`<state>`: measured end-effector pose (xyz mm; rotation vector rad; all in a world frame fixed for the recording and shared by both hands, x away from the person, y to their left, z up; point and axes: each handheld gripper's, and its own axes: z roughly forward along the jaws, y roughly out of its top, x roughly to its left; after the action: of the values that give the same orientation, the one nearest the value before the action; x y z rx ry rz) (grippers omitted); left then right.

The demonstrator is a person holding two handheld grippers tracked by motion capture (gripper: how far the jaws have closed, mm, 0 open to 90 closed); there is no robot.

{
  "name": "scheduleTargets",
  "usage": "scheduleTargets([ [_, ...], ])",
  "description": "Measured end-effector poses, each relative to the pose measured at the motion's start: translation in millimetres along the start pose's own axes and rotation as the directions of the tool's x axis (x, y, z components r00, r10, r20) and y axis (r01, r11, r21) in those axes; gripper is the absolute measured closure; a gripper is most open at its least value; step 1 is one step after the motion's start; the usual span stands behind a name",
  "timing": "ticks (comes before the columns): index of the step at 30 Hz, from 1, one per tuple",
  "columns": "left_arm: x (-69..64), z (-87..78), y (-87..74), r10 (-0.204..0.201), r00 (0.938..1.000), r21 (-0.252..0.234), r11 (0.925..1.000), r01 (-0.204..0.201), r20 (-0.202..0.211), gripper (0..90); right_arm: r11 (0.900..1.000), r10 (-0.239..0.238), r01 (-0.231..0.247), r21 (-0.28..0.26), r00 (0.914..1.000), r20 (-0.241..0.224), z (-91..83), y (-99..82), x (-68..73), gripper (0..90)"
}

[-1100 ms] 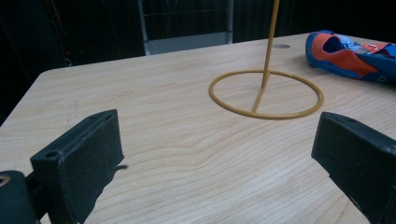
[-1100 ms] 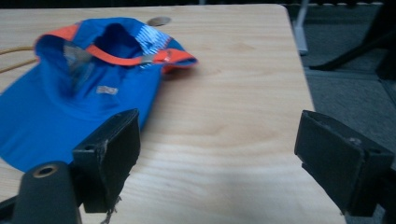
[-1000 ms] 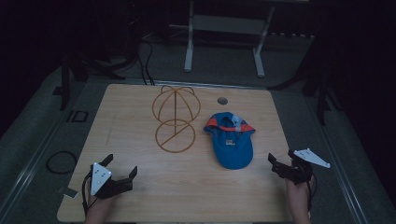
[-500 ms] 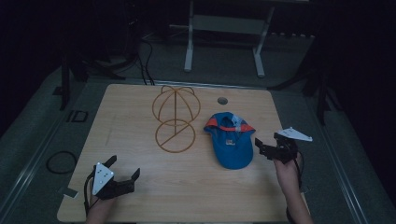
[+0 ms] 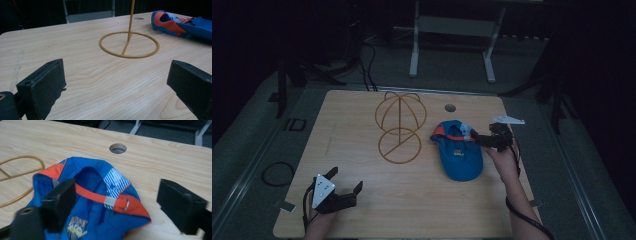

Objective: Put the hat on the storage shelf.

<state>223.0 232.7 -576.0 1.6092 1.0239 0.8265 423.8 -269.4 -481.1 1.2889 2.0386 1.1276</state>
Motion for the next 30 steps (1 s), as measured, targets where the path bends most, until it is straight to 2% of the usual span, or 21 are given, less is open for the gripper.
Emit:
scheduleTargets([
  [4, 0.7, -0.1, 0.1, -0.003, 1.0, 0.0, 1.0, 0.003, 0.003, 2.3, 0.9996, -0.003, 0.003, 0.029, 0.9996, -0.029, 21.6, 7.1, 2.2, 19.7],
  [9, 0.5, 0.2, 0.0, -0.004, 1.0, 0.006, 1.0, 0.004, 0.008, 2.2, 0.9979, -0.007, 0.008, 0.064, 0.9997, -0.023, 46.1, 12.2, 5.2, 21.1],
  [10, 0.5, 0.2, 0.0, -0.004, 1.0, 0.006, 1.0, 0.004, 0.008, 2.3, 0.9979, -0.007, 0.008, 0.064, 0.9997, -0.023, 46.1, 12.2, 5.2, 21.1],
  [11, 0.1, 0.5, 0.0, -0.007, 0.9999, 0.005, 1.0, 0.007, 0.012, 2.3, 0.9958, 0.0, 0.003, 0.091, 0.9997, -0.025, 57.2, 13.1, 4.9, 21.2],
  [13, 0.0, 0.6, 0.1, -0.006, 0.9999, 0.005, 1.0, 0.006, 0.015, 2.3, 0.9936, -0.003, 0.004, 0.113, 0.9999, -0.013, 65.2, 12.9, 4.8, 21.4],
  [15, 0.1, 0.6, 0.1, -0.007, 0.9998, 0.003, 1.0, 0.007, 0.016, 2.3, 0.9908, 0.016, -0.014, 0.135, 0.9998, -0.015, 74.1, 11.6, 3.3, 21.3],
  [22, 1.5, -0.2, 0.3, -0.022, 0.9996, 0.001, 0.9998, 0.022, 0.017, 2.2, 0.9732, 0.027, -0.03, 0.228, 0.9995, 0.013, 101.1, 2.6, 0.4, 19.6],
  [24, 1.7, -0.1, 0.3, -0.022, 0.9996, 0.002, 0.9998, 0.022, 0.016, 2.3, 0.9717, 0.031, -0.033, 0.234, 0.9995, 0.011, 103.6, 1.3, 0.6, 19.4],
  [25, 1.7, -0.1, 0.3, -0.022, 0.9996, 0.002, 0.9998, 0.022, 0.016, 2.3, 0.9693, 0.026, -0.027, 0.245, 0.9996, 0.008, 106.1, 0.2, 0.8, 19.4],
  [26, 2.2, 0.2, 0.1, -0.025, 0.9995, 0.004, 0.9997, 0.025, 0.018, 2.2, 0.9622, 0.011, -0.016, 0.272, 0.9997, 0.02, 110.3, -1.7, 1.5, 18.4],
  [30, 2.6, 0.4, 0.1, -0.025, 0.9995, 0.007, 0.9997, 0.025, 0.02, 2.2, 0.9506, -0.022, 0.012, 0.31, 0.9993, 0.031, 115.5, -5.5, 2.4, 18.6],
])
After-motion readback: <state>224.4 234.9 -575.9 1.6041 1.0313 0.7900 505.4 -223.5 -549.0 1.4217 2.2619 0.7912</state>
